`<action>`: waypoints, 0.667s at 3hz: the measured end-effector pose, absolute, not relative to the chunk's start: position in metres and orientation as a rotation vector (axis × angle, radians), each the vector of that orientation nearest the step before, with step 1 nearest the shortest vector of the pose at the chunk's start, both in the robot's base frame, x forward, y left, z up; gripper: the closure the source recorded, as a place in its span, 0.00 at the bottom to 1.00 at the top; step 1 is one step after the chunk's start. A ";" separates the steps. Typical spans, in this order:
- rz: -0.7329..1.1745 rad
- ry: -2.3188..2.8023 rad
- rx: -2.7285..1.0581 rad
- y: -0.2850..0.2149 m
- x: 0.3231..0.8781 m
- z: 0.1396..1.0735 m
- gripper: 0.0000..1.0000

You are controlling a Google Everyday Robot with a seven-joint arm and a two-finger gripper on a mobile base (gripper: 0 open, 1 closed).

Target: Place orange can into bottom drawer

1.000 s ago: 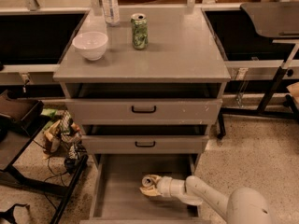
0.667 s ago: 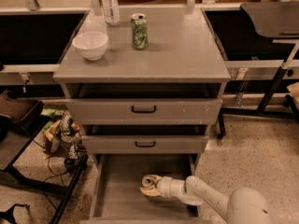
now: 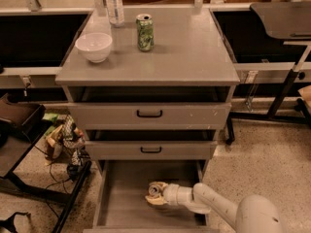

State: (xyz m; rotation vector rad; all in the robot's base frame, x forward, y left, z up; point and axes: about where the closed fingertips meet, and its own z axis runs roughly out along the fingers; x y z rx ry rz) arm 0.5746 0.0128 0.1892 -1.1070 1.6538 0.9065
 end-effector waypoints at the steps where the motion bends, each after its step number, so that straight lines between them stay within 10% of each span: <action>1: 0.907 1.654 -1.107 0.013 0.575 0.189 0.00; 2: 0.907 1.654 -1.107 0.013 0.575 0.189 0.00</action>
Offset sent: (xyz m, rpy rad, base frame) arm 0.0000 0.0000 0.0000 0.0000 0.0000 0.0000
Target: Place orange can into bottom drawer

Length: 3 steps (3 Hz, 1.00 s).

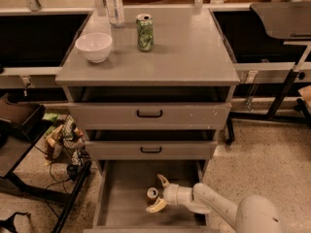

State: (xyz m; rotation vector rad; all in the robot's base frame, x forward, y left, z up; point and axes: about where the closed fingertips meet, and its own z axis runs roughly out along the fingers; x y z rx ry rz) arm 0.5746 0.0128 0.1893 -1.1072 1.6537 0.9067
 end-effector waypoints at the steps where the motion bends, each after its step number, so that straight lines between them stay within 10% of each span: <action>1: 0.949 1.597 -1.138 0.018 0.566 0.200 0.00; 3: 0.934 1.476 -1.361 -0.024 0.505 0.274 0.00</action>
Offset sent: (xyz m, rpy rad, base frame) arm -0.0710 -0.0150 0.0822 0.0735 -0.1283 0.2782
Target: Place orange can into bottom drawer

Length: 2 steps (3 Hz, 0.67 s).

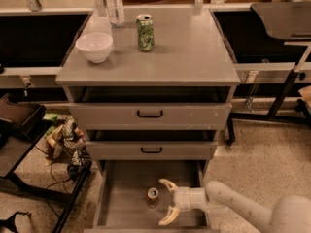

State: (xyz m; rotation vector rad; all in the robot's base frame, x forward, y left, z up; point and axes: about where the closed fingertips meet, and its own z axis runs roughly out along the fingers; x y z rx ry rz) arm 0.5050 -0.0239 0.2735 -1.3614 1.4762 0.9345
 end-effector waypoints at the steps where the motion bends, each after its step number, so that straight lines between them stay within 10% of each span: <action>1: 0.767 1.595 -1.430 -0.078 0.494 0.316 0.00; 2: 0.625 1.783 -1.478 -0.118 0.478 0.339 0.00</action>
Offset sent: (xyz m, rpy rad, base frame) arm -0.1444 -0.1143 0.2119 -0.6894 0.0761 0.0168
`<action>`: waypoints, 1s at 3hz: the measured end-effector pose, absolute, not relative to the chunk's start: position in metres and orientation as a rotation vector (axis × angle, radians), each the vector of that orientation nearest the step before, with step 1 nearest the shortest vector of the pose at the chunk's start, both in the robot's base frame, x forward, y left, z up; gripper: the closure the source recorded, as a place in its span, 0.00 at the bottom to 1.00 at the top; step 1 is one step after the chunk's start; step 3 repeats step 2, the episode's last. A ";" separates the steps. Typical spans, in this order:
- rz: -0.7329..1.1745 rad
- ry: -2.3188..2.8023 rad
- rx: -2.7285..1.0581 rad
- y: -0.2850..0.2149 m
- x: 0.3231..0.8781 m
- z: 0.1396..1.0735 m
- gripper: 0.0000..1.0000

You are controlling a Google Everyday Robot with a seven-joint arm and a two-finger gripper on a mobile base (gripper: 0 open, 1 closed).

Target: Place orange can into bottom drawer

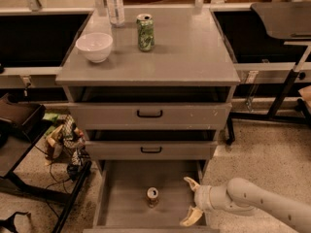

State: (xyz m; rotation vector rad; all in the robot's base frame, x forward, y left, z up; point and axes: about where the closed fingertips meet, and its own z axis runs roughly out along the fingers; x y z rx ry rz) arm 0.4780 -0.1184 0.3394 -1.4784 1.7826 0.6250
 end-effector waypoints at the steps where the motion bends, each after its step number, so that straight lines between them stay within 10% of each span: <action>1: 0.534 1.985 -1.461 -0.144 0.457 0.367 0.00; 3: 0.473 2.146 -1.357 -0.158 0.427 0.411 0.00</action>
Offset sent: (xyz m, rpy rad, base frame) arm -0.0967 -0.0890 0.2424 -0.3989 0.0870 -0.3435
